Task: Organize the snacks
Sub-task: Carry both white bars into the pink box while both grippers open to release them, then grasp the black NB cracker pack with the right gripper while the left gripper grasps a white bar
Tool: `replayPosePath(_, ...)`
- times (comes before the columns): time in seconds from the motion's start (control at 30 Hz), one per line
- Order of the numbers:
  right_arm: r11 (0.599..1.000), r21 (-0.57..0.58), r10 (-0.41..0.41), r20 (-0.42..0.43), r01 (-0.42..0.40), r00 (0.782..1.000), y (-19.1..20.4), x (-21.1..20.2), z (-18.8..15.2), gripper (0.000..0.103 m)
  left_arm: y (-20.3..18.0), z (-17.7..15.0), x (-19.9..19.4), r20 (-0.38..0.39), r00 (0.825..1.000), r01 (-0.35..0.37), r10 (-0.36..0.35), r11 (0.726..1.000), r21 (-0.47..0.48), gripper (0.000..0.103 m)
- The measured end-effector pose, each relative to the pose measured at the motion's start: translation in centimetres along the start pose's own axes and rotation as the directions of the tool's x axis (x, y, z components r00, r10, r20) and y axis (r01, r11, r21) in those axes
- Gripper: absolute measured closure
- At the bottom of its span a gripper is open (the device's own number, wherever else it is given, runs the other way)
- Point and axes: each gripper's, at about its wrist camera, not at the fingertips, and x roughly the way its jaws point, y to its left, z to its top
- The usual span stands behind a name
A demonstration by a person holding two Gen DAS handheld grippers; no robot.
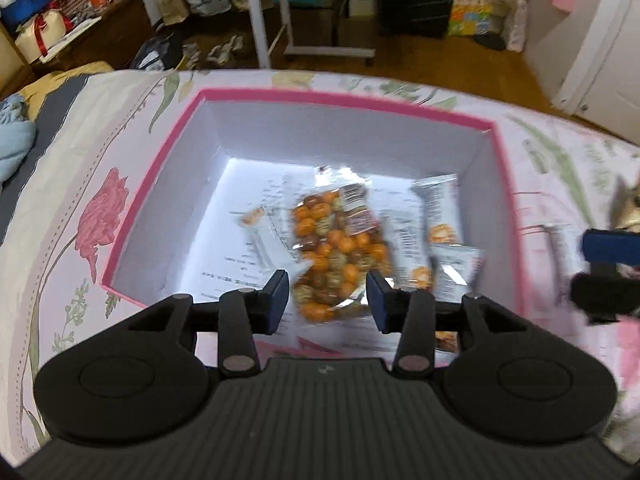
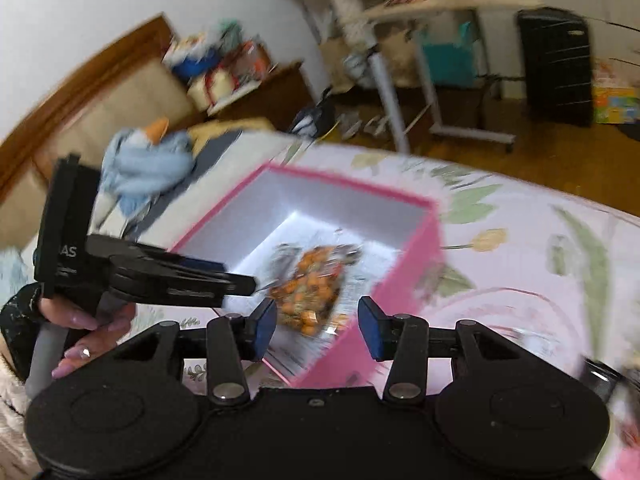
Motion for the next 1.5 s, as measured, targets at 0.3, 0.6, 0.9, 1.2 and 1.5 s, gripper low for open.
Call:
replayPosePath(0.3, 0.968, 0.082, -0.241, 0.064, 0.236, 0.968, -4.9, -10.3, -4.6, 0.051, -6.9, -0.4, -6.5, 0.099, 0.975, 0.187, -0.201, 0.973, 0.137, 0.050)
replayPosePath(0.6, 0.928, 0.106, -0.361, 0.004, 0.358, 0.933, -7.8, -9.9, -9.7, 0.048, -15.9, -1.5, -4.1, 0.001, 0.936, 0.344, -0.351, 0.918, 0.197, 0.050)
replayPosePath(0.9, 0.869, 0.153, -0.475, -0.007, 0.471, 0.880, -10.6, -12.5, -14.4, 0.043, -20.3, -2.1, 2.5, -0.062, 0.950, 0.311, -0.305, 0.935, 0.168, 0.050)
replayPosePath(1.2, 0.813, 0.249, -0.540, -0.019, 0.527, 0.842, -14.1, -13.9, -17.7, 0.039, -22.3, -3.2, 4.7, -0.035, 0.952, 0.304, -0.303, 0.938, 0.164, 0.050)
replayPosePath(1.5, 0.758, 0.149, -0.644, 0.015, 0.635, 0.765, -18.2, -16.0, -17.8, 0.035, -24.0, -3.1, 6.2, 0.024, 0.978, 0.199, -0.209, 0.956, 0.217, 0.050)
